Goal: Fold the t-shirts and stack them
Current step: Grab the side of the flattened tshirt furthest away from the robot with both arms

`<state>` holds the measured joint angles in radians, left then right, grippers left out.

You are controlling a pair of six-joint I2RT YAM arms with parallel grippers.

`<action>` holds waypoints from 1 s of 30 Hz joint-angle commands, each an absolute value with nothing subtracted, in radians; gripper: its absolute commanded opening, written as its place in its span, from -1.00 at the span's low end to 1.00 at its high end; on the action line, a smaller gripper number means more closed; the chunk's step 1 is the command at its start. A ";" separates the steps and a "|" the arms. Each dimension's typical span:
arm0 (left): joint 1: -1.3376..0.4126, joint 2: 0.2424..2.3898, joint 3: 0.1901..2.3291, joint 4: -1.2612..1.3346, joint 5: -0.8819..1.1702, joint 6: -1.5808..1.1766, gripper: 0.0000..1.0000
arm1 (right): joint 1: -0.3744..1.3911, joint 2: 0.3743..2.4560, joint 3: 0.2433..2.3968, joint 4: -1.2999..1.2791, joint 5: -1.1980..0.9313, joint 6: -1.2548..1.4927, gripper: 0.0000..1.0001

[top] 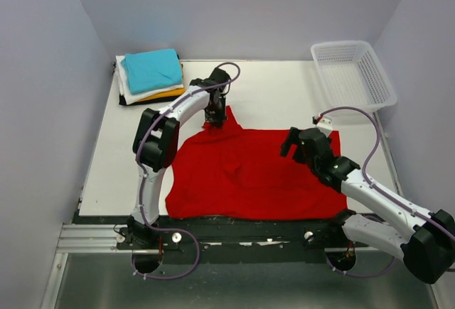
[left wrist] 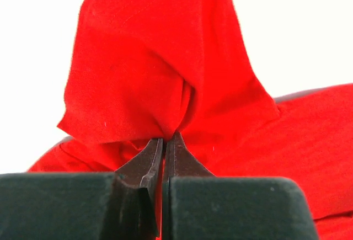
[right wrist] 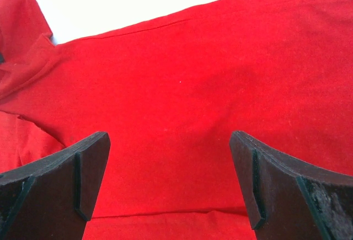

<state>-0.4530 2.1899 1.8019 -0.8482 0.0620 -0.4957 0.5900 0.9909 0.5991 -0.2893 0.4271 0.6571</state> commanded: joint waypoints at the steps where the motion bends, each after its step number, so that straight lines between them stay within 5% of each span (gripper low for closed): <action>1: -0.505 2.044 1.724 -0.757 0.008 -0.441 -1.00 | 0.593 1.009 0.629 -0.288 0.447 0.659 1.00; 7: -0.569 1.989 1.555 -0.685 0.030 -0.448 -0.91 | 0.593 1.027 0.630 -0.288 0.436 0.652 1.00; 12: -0.584 2.016 1.512 -0.667 0.066 -0.468 -0.30 | 0.593 1.040 0.637 -0.288 0.437 0.652 1.00; 21: -0.573 1.858 1.468 -0.624 0.046 -0.513 0.42 | 0.593 1.062 0.656 -0.288 0.444 0.643 1.00; 25: -0.529 1.827 1.462 -0.629 0.056 -0.557 0.97 | 0.592 1.071 0.662 -0.290 0.454 0.640 1.00; 30: -0.410 1.907 1.483 -0.615 0.165 -0.654 0.97 | 0.593 1.084 0.667 -0.285 0.454 0.638 1.00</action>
